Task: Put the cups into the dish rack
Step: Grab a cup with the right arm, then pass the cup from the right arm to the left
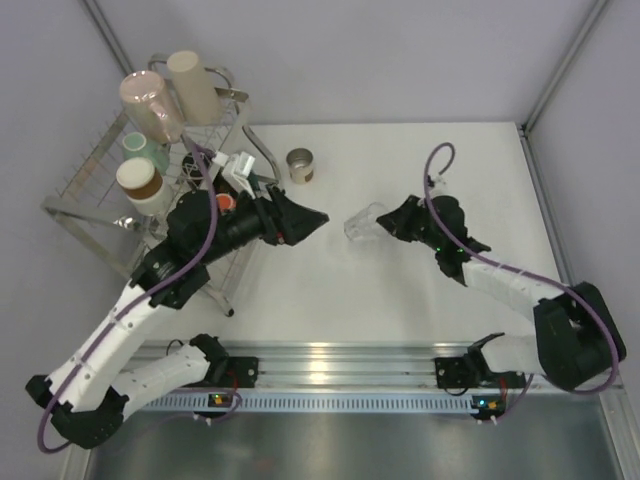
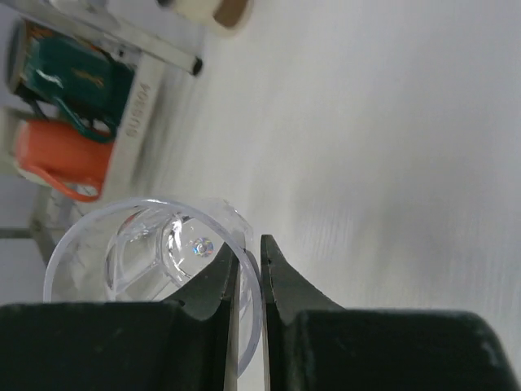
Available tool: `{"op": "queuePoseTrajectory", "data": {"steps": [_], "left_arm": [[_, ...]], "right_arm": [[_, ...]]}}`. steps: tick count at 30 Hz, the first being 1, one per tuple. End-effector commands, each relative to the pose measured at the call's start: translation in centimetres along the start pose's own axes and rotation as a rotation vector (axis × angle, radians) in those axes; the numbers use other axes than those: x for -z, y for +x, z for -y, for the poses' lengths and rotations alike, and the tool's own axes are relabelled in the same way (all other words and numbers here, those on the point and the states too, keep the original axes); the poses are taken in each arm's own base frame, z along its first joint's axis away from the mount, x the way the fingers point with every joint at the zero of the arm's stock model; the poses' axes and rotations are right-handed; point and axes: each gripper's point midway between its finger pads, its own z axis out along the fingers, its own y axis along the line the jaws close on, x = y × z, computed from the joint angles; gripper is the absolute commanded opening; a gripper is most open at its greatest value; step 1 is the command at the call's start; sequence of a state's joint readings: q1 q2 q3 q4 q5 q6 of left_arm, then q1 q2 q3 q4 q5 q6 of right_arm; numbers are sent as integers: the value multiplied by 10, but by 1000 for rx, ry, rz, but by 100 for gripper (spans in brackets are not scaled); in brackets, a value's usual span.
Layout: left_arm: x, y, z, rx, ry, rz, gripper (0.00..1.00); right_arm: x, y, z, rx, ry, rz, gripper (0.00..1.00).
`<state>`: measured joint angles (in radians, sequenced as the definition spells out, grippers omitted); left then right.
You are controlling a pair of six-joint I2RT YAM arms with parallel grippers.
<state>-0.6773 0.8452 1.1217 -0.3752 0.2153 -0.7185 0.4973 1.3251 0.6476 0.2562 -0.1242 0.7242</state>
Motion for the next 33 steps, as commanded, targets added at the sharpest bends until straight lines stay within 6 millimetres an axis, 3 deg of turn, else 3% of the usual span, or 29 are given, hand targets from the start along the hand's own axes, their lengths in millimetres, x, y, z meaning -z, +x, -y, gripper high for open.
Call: {"op": "queuePoseTrajectory", "data": {"steps": [1,2,6,7,9,11,12,14,18,21,27,33], "left_arm": [[-38,8,19,129,136,-56,93],[-51,16,21,131,138,-79,94],[-76,4,40,124,221,-29,98],[-82,3,42,148,234,-24,98],[-103,1,40,169,267,0,98],[-117,3,39,193,268,-20,98],[-123,5,38,195,267,-30,98],[-138,6,36,195,281,-32,98],[-150,-3,44,217,368,26,98],[-166,3,29,265,318,23,98],[-158,20,16,356,293,-2,98],[-151,18,15,375,287,25,98]], "right_arm": [[50,-75,-74,-49,-425,216,0],[59,-85,-76,-55,-453,239,0],[94,-125,-89,-48,-582,353,0],[110,-143,-96,-15,-654,432,0],[117,-154,-99,-90,-733,444,0],[140,-170,-112,-105,-866,503,0],[131,-170,-109,-132,-887,479,0],[146,-172,-121,-157,-1013,483,0],[136,-168,-112,-196,-1010,472,0],[148,-165,-117,-146,-1019,498,0],[164,-156,-123,-103,-1005,498,0],[175,-145,-131,-51,-990,477,0]]}}
